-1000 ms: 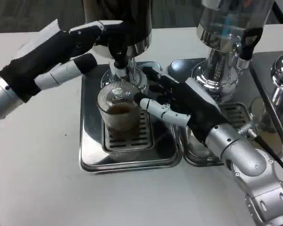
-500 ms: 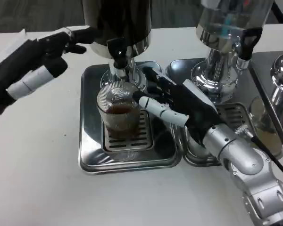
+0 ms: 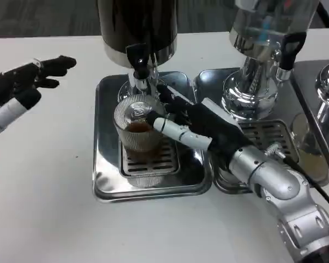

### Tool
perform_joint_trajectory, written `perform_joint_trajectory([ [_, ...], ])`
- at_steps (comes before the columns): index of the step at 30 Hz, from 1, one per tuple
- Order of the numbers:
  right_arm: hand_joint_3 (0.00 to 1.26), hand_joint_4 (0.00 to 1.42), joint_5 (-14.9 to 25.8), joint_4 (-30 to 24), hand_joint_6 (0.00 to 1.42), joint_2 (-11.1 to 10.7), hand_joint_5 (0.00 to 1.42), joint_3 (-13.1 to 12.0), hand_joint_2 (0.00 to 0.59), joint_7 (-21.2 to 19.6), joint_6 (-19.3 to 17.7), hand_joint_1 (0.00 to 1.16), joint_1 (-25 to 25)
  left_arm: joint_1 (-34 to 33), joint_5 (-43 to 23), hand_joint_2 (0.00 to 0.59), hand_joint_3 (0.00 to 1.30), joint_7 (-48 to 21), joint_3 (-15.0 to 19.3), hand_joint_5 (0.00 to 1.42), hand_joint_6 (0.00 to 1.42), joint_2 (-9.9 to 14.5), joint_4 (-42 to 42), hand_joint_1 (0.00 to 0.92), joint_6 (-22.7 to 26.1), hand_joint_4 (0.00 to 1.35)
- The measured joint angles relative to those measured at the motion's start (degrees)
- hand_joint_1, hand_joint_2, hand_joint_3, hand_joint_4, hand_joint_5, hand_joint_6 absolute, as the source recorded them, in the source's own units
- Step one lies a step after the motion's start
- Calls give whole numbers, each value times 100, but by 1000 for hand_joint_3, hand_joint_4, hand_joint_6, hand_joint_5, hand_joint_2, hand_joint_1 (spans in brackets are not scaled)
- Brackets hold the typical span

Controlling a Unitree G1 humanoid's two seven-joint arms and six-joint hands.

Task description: Grasp the cup under the faucet to collect the drink, then remove the cup.

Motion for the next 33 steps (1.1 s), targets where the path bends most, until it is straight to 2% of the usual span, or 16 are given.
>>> perform_joint_trajectory([
  [6,0,0,-172,177,0,-25,0,130,215,5,-97,432,-87,124,28,80,272,43,17,153,219,8,-2,0,30,170],
  [16,0,0,-617,169,0,-9,0,285,219,-420,-112,460,-87,131,66,91,292,44,-167,161,220,4,-5,0,110,180],
  [33,0,0,-931,200,0,83,0,502,218,-632,-143,485,-89,188,107,104,305,48,-240,167,220,4,129,0,144,200],
])
